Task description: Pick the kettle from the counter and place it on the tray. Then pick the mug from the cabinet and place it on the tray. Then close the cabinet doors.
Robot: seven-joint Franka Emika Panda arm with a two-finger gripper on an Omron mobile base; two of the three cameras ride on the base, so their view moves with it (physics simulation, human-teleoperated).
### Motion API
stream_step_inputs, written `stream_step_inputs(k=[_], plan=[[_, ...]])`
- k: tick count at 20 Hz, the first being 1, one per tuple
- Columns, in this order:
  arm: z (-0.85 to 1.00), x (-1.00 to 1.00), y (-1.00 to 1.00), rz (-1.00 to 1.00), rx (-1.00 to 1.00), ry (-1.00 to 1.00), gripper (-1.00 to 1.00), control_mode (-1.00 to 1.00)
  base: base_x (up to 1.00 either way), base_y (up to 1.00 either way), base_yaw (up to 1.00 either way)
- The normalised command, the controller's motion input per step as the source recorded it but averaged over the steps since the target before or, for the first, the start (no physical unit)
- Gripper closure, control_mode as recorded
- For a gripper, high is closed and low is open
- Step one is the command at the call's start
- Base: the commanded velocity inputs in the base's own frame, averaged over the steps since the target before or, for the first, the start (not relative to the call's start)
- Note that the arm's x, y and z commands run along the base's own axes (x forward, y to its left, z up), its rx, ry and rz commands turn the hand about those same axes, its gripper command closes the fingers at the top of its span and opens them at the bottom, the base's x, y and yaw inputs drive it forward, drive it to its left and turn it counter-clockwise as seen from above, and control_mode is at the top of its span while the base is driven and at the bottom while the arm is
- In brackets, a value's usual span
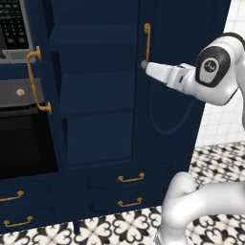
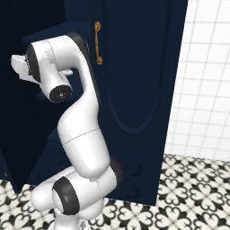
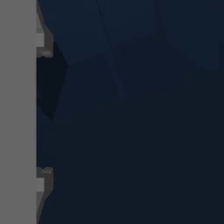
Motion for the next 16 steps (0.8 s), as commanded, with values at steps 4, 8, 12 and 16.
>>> stream_step_inputs(k=[4, 8, 12, 16], plan=[[0.23, -0.44, 0.10, 0.05, 0.55, 0.82, -1.00, -1.00, 0.00, 0.00, 0.00], [0.22, -0.44, 0.07, 0.07, 0.56, 0.82, -1.00, -1.00, 0.00, 0.00, 0.00], [0.21, -0.46, 0.09, 0.07, 0.57, 0.82, -1.00, -1.00, 0.00, 0.00, 0.00], [0.20, -0.43, 0.09, 0.09, 0.58, 0.83, -1.00, -1.00, 0.00, 0.00, 0.00]])
